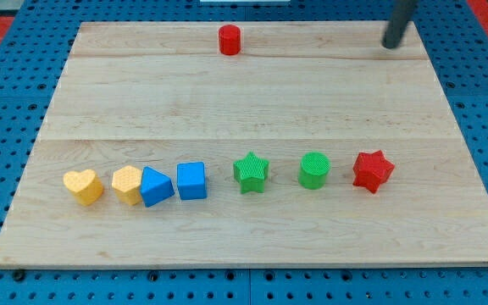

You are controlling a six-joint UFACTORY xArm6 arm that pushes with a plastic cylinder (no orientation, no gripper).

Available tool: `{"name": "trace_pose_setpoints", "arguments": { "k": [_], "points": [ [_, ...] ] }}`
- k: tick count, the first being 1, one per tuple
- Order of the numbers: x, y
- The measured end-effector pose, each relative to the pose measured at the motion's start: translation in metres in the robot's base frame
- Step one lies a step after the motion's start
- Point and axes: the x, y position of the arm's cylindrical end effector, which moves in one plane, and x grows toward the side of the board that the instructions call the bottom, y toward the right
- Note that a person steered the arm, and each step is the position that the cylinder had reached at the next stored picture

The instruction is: Slide the red circle closer to the yellow heart

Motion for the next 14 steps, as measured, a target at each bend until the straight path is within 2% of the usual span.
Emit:
{"name": "trace_pose_setpoints", "arguments": {
  "k": [1, 2, 4, 5, 6, 7, 8, 9, 10, 11, 12, 14],
  "points": [
    [-0.029, -0.082],
    [-0.013, -0.177],
    [0.076, -0.331],
    [0.101, -0.390],
    [0.083, -0.399],
    [0.126, -0.429],
    [0.193, -0.443],
    [0.159, -0.440],
    [0.158, -0.474],
    [0.189, -0.493],
    [0.239, -0.490],
    [0.258, -0.495]
  ]
}}
